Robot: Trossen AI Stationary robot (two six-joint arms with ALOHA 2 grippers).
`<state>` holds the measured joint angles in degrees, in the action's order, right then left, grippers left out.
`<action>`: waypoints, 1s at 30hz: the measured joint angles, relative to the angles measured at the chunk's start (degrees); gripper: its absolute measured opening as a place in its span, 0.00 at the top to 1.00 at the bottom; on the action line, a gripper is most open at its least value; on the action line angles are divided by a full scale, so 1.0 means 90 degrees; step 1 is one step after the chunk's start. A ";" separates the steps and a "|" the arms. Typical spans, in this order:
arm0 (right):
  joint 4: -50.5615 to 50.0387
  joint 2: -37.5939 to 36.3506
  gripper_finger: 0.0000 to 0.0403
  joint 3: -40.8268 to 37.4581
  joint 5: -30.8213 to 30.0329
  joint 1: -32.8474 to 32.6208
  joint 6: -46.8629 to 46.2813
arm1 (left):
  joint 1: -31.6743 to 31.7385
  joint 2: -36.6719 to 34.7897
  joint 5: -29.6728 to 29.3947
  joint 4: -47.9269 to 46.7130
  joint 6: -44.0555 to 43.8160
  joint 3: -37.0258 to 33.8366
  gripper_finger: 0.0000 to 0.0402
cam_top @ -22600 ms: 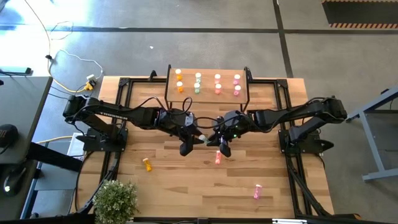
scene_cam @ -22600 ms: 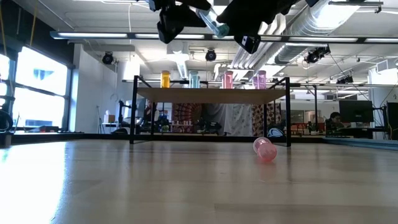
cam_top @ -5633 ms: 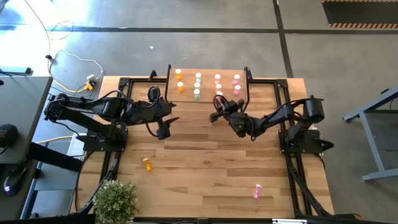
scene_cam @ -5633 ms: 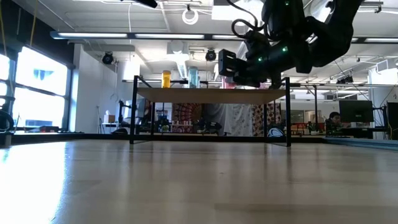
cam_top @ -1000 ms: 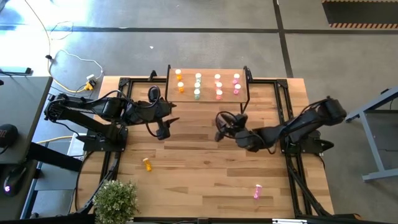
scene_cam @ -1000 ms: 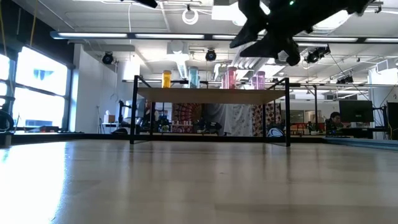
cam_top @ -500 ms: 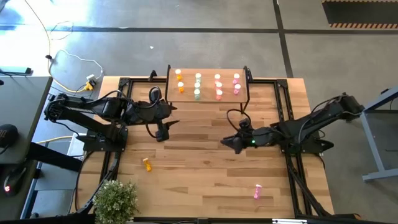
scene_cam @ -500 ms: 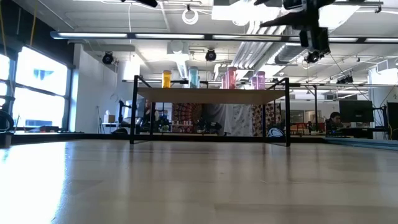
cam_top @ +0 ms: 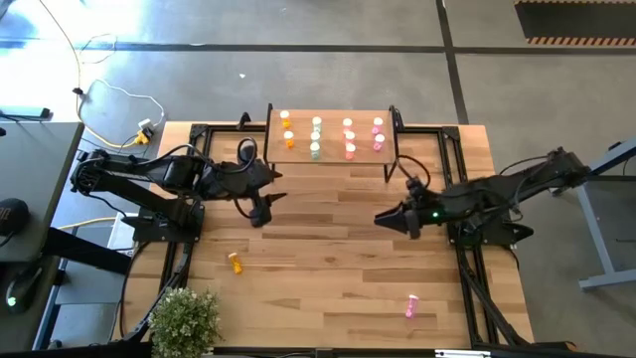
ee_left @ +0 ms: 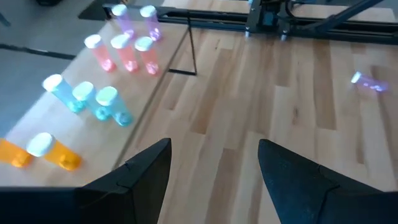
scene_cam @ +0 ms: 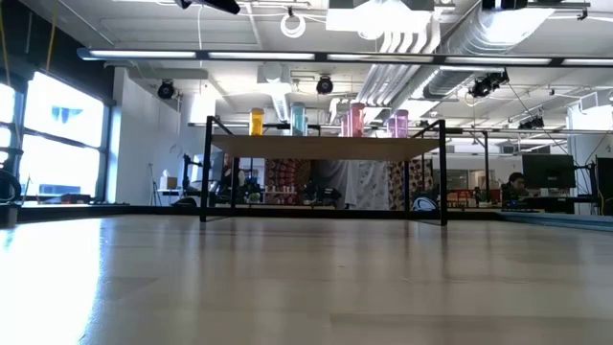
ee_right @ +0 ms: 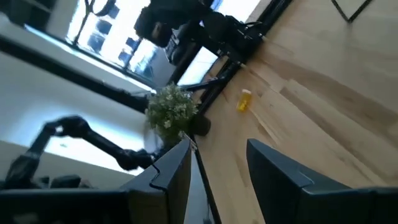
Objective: Pick and place medicine bottles onto shelf by color
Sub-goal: Put the purple pill bottle on the shelf aligned with the purple pill bottles
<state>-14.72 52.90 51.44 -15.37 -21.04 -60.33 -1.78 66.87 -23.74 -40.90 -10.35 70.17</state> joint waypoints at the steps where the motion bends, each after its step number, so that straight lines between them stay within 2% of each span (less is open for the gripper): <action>1: -0.0389 0.0013 0.64 0.0282 -0.0002 -0.0040 0.0085 | 0.0000 0.0000 0.0067 -0.0008 -0.0043 0.0000 0.43; 7: -0.3667 0.0404 0.64 0.2168 -0.0064 -0.0100 0.0010 | -0.0002 0.0000 0.0334 -0.0003 -0.0238 0.0000 0.43; 10: -0.5073 0.0632 0.64 0.2693 0.0057 -0.0099 -0.0512 | -0.0002 0.0000 0.0324 -0.0001 -0.0345 0.0000 0.43; 13: -0.5823 0.0818 0.64 0.2844 0.0518 -0.0100 -0.1278 | -0.0002 0.0000 0.0306 -0.0001 -0.0350 0.0000 0.43; 17: -0.6169 0.1063 0.64 0.2690 0.1218 -0.0297 -0.2230 | -0.0002 0.0000 0.0303 0.0001 -0.0355 0.0000 0.43; 24: -0.6215 0.1468 0.64 0.2096 0.1764 -0.0866 -0.3675 | -0.0002 0.0000 0.0301 0.0001 -0.0336 0.0000 0.43; 30: -0.6152 0.1817 0.63 0.1670 0.2288 -0.1305 -0.4506 | -0.0002 0.0000 0.0293 0.0004 -0.0335 0.0000 0.43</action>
<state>-70.09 69.26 66.48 5.23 -32.78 -100.88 -1.80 66.87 -21.10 -40.86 -13.37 70.17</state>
